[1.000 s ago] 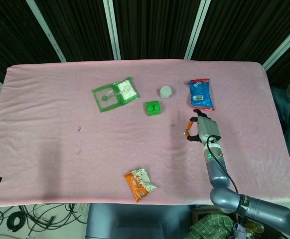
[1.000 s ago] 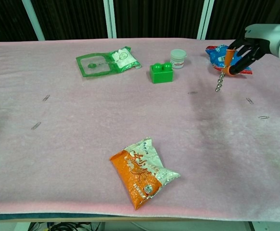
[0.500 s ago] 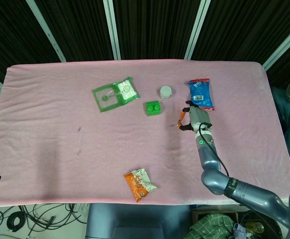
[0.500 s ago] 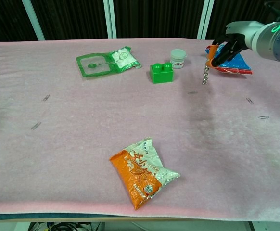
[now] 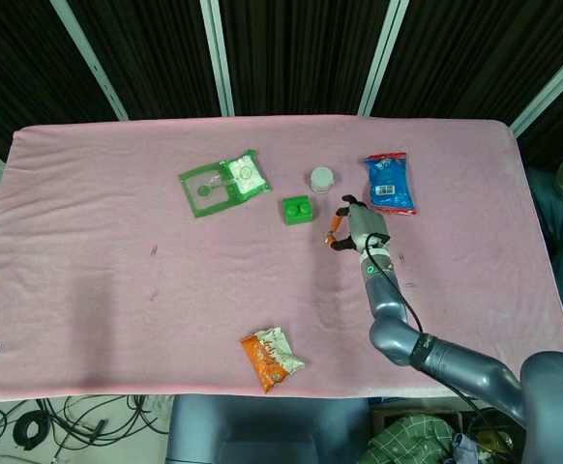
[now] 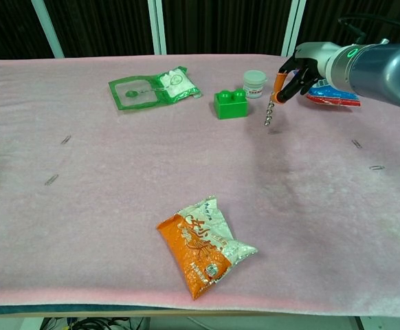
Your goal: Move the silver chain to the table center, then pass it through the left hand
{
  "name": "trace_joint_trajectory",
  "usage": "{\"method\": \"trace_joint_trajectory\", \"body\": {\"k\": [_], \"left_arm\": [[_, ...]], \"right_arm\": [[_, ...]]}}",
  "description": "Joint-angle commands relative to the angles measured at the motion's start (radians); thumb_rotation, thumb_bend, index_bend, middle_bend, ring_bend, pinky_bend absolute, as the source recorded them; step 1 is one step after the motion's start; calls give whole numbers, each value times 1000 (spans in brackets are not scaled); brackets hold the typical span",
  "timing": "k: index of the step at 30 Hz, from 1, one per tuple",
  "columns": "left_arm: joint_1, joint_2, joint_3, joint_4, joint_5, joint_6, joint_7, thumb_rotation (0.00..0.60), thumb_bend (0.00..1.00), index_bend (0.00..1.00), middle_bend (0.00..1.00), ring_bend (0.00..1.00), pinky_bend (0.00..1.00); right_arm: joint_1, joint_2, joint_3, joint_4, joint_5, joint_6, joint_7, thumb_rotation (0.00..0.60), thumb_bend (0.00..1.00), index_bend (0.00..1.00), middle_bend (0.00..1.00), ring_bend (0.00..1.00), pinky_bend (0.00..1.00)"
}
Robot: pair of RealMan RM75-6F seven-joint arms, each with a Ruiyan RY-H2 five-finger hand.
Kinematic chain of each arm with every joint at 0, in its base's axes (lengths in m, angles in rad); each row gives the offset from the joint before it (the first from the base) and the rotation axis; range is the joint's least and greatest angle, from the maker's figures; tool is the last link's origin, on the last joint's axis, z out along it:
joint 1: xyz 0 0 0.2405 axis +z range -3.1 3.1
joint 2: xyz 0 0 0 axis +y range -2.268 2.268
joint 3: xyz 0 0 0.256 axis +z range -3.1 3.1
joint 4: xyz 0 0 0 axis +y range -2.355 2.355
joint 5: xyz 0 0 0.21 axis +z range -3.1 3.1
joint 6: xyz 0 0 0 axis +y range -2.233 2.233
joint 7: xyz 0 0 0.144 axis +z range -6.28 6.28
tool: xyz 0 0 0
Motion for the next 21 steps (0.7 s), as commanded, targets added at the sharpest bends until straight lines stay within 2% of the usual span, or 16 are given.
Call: {"method": "trace_joint_trajectory", "body": {"k": [1,14,21], "left_arm": [[3,1,0,0,2,5,-4,600,218,81,85,0,0],[5,2,1,-1,7,9,-6,600,218,81,85,0,0],[2,1,1,1,3,1,-2,600,218,81,84,0,0]], "right_arm": [[9,-11,-14,26,12,-8,3,600,351,659,93,138,207],[13,-1,-29,35,23,-3,23,600,351,659,93,138,207],[-3,46,-28,-18,5,26,35,600,351,659,93,137,207]]}}
